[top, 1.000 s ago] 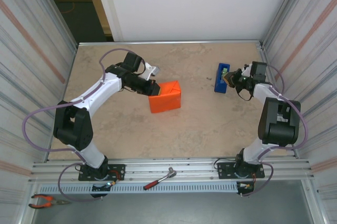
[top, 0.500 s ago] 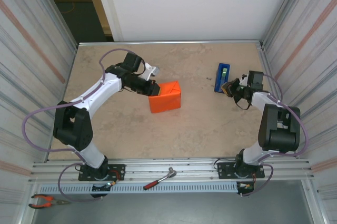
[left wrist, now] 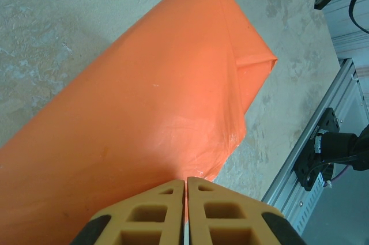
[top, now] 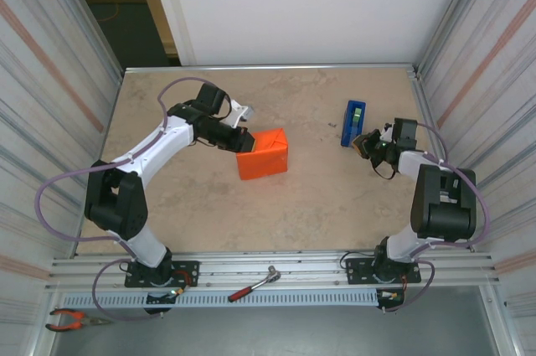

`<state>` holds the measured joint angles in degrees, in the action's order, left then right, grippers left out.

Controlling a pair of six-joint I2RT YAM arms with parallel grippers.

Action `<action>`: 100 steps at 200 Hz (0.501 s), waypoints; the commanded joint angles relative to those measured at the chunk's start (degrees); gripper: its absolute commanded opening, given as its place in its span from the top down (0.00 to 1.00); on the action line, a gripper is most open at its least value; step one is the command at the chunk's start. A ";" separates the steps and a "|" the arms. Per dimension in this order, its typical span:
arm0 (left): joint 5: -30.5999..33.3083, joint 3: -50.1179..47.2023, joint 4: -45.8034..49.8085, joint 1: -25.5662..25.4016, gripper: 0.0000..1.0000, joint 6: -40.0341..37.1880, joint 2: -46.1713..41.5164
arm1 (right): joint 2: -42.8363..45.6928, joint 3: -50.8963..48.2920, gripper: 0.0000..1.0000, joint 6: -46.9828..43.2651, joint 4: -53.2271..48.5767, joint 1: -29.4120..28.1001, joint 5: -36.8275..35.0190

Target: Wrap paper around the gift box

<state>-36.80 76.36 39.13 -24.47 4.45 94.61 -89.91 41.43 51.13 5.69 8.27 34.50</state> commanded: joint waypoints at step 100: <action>3.84 -2.97 3.81 -0.70 0.89 -1.55 1.05 | -12.80 -1.37 1.00 11.91 11.99 -0.89 2.89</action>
<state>-36.75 76.25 39.13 -24.49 4.38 94.52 -99.42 41.12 60.18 18.70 8.49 38.96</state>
